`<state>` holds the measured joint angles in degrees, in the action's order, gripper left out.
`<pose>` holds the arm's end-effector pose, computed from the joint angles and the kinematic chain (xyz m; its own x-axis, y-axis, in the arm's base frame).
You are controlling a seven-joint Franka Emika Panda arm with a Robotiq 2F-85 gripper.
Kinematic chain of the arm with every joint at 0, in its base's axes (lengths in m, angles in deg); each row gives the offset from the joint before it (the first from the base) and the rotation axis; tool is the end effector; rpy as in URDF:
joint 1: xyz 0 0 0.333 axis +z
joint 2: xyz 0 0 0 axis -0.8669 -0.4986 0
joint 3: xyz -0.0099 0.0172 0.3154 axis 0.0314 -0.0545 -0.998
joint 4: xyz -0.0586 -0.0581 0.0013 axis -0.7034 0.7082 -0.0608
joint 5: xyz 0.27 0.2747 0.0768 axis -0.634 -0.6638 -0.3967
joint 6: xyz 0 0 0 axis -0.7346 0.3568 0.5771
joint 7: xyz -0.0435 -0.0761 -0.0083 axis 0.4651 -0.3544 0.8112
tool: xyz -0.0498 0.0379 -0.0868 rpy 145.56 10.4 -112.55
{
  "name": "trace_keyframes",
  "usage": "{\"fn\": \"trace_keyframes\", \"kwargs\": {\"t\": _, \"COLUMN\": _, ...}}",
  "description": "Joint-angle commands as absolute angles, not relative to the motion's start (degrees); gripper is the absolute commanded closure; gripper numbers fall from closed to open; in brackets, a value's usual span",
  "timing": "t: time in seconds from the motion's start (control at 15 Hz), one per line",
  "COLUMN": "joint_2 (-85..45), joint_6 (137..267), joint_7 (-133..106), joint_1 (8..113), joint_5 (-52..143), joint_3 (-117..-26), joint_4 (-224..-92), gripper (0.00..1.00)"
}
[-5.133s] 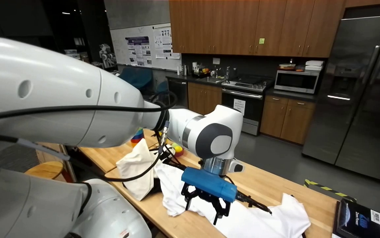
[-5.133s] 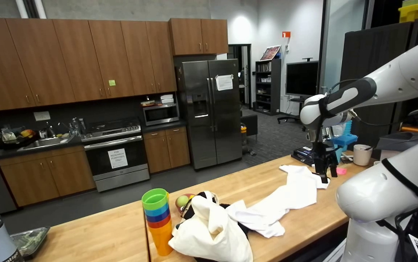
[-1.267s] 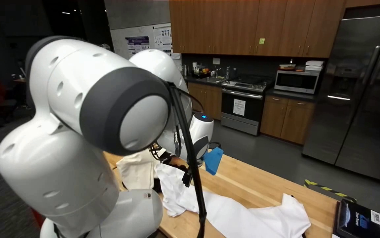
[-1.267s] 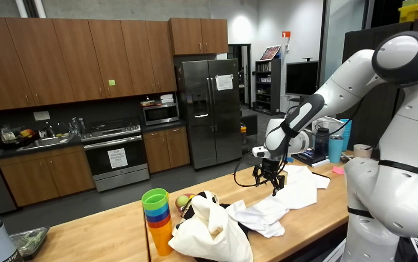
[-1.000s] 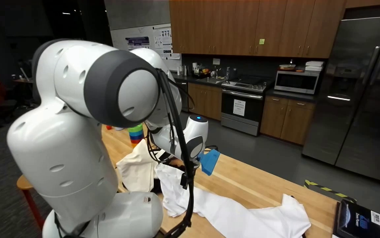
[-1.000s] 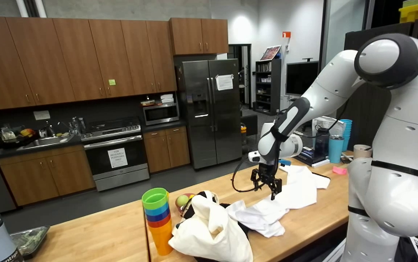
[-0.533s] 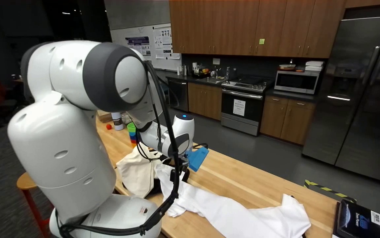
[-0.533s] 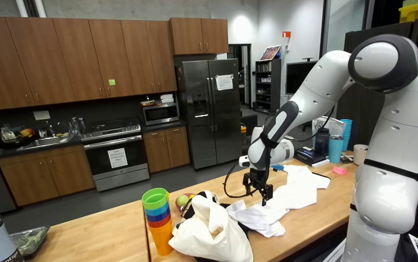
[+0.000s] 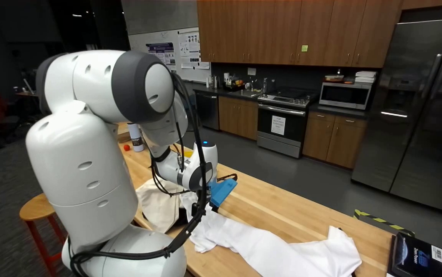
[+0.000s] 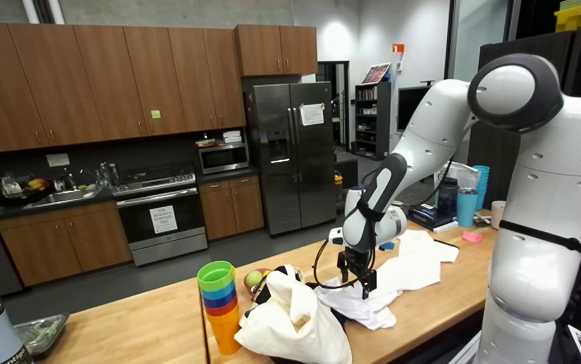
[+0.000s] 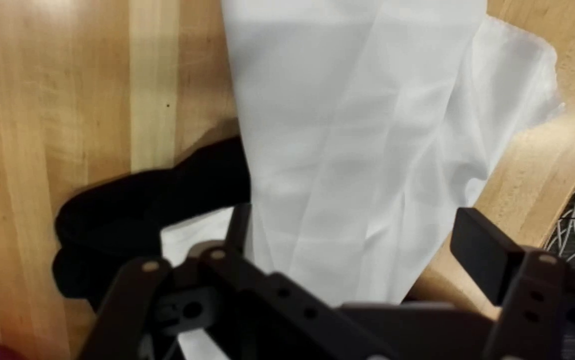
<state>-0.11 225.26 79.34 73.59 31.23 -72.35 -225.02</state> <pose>0.3808 0.0642 0.2322 0.0311 0.9959 0.0854 0.9992 -0.0330 0.0206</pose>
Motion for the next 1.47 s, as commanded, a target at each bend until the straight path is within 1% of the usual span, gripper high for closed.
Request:
{"fn": "trace_keyframes", "kwargs": {"t": 0.0, "joint_2": -2.7, "joint_6": 227.2, "joint_7": 76.2, "joint_1": 70.8, "joint_5": 31.1, "joint_3": -75.2, "joint_4": -225.0, "gripper": 0.25}}
{"fn": "trace_keyframes", "kwargs": {"t": 0.07, "joint_2": -3.0, "joint_6": 227.2, "joint_7": 76.0, "joint_1": 70.2, "joint_5": 31.0, "joint_3": -75.7, "joint_4": -225.0, "gripper": 0.27}}
{"fn": "trace_keyframes", "kwargs": {"t": 0.2, "joint_2": -3.3, "joint_6": 226.8, "joint_7": 75.8, "joint_1": 69.4, "joint_5": 30.5, "joint_3": -76.5, "joint_4": -224.9, "gripper": 0.38}}
{"fn": "trace_keyframes", "kwargs": {"t": 0.4, "joint_2": -3.1, "joint_6": 226.1, "joint_7": 75.7, "joint_1": 68.3, "joint_5": 30.5, "joint_3": -77.3, "joint_4": -224.8, "gripper": 0.64}}
{"fn": "trace_keyframes", "kwargs": {"t": 0.67, "joint_2": -2.0, "joint_6": 225.8, "joint_7": 76.4, "joint_1": 67.3, "joint_5": 30.7, "joint_3": -77.6, "joint_4": -224.6, "gripper": 0.93}}
{"fn": "trace_keyframes", "kwargs": {"t": 0.73, "joint_2": -1.5, "joint_6": 225.7, "joint_7": 76.3, "joint_1": 67.1, "joint_5": 30.7, "joint_3": -77.6, "joint_4": -224.5, "gripper": 0.99}}
{"fn": "trace_keyframes", "kwargs": {"t": 0.8, "joint_2": -1.3, "joint_6": 225.4, "joint_7": 76.3, "joint_1": 66.9, "joint_5": 30.9, "joint_3": -77.5, "joint_4": -224.2, "gripper": 1.00}}
{"fn": "trace_keyframes", "kwargs": {"t": 1.13, "joint_2": 1.4, "joint_6": 224.5, "joint_7": 76.9, "joint_1": 66.7, "joint_5": 30.3, "joint_3": -77.2, "joint_4": -222.8, "gripper": 0.99}}
{"fn": "trace_keyframes", "kwargs": {"t": 1.2, "joint_2": 1.9, "joint_6": 224.8, "joint_7": 74.7, "joint_1": 66.5, "joint_5": 32.9, "joint_3": -77.1, "joint_4": -222.8, "gripper": 0.74}}
{"fn": "trace_keyframes", "kwargs": {"t": 1.27, "joint_2": -0.9, "joint_6": 225.7, "joint_7": 76.0, "joint_1": 67.0, "joint_5": 31.4, "joint_3": -77.1, "joint_4": -222.3, "gripper": 0.98}}
{"fn": "trace_keyframes", "kwargs": {"t": 1.4, "joint_2": 0.0, "joint_6": 225.7, "joint_7": 75.9, "joint_1": 67.2, "joint_5": 31.6, "joint_3": -76.9, "joint_4": -222.2, "gripper": 0.88}}
